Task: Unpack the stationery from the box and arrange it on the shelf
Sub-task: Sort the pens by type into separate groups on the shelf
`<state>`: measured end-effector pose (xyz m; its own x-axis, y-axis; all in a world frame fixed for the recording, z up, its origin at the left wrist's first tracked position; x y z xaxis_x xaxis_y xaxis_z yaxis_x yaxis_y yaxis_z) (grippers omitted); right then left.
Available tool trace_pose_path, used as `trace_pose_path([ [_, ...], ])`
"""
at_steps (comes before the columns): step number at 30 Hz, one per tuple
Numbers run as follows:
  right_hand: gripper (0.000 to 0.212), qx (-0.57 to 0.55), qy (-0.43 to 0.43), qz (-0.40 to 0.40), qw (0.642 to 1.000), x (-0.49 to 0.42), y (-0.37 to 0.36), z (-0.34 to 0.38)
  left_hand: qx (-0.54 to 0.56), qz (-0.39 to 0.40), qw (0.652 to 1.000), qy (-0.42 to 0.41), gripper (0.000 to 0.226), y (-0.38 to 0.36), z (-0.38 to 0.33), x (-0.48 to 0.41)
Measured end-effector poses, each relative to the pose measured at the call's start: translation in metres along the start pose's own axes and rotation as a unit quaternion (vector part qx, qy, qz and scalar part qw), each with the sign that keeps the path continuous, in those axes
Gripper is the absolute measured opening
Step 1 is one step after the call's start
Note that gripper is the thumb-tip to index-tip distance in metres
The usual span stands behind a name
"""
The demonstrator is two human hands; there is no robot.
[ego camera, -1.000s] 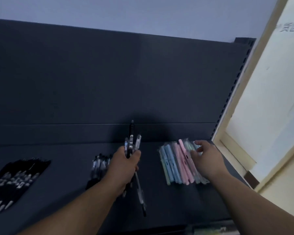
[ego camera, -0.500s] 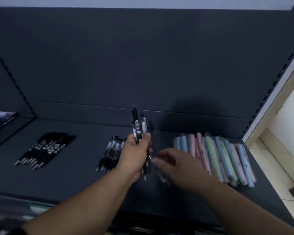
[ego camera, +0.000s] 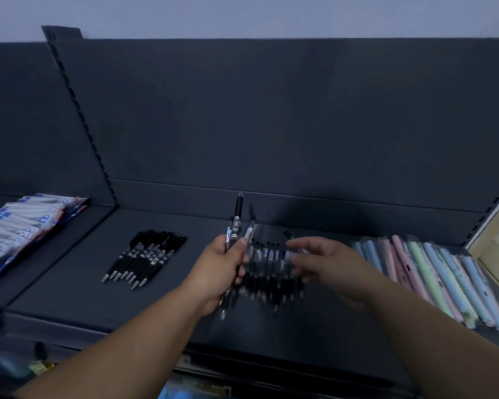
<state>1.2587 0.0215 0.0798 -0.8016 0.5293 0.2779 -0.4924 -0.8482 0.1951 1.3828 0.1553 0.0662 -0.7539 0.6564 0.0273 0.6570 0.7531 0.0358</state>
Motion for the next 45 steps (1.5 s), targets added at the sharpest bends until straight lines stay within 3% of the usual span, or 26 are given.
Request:
trace_pose_path([
  [8,0.009,0.002,0.089,-0.047,0.995,-0.006,-0.035,0.045,-0.011,0.062,0.997,-0.052,0.009,0.014,-0.016,0.004],
  [12,0.021,0.004,0.069,-0.061,0.996,-0.008,-0.042,0.048,-0.042,0.066,0.995,-0.068,0.01,0.012,-0.021,0.001],
  [18,0.043,0.036,0.03,-0.194,0.98,-0.01,-0.013,0.035,-0.043,0.053,0.994,-0.087,0.016,0.007,-0.027,-0.004],
  [21,0.049,0.071,0.015,-0.187,0.98,-0.01,-0.012,0.027,-0.045,0.107,0.991,-0.073,0.013,-0.013,-0.025,-0.001],
  [24,0.045,0.014,-0.005,-0.151,0.988,-0.017,-0.013,0.014,-0.047,0.139,0.988,-0.048,0.011,-0.026,-0.018,0.0],
  [27,0.043,-0.013,-0.025,-0.146,0.989,-0.027,-0.004,0.004,-0.102,0.104,0.988,-0.048,0.012,-0.018,-0.011,-0.008],
  [31,0.041,0.126,-0.049,-0.199,0.971,-0.033,0.022,0.002,-0.241,0.009,0.969,-0.058,0.011,0.017,0.001,-0.017],
  [36,0.041,0.252,-0.11,-0.159,0.948,-0.05,0.021,-0.018,-0.313,0.052,0.948,-0.034,0.035,0.017,0.027,-0.011],
  [42,0.034,0.303,-0.114,-0.138,0.936,-0.07,0.012,-0.027,-0.34,0.03,0.939,-0.035,0.054,0.021,0.031,-0.019],
  [45,0.073,0.318,-0.073,-0.156,0.932,-0.055,0.007,-0.024,-0.357,0.025,0.933,-0.045,0.061,0.022,0.035,-0.024],
])
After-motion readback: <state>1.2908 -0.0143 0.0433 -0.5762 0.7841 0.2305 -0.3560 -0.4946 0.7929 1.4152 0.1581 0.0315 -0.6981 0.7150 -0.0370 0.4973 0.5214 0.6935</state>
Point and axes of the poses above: each hand's wrist, its own x-axis away from the middle knuckle, its own y-axis out of the back of the hand, z = x × y, the point moved 9 cm from there along -x, towards the middle knuckle, and after that the axes turned 6 degrees about -y, right-handed, at the moved point
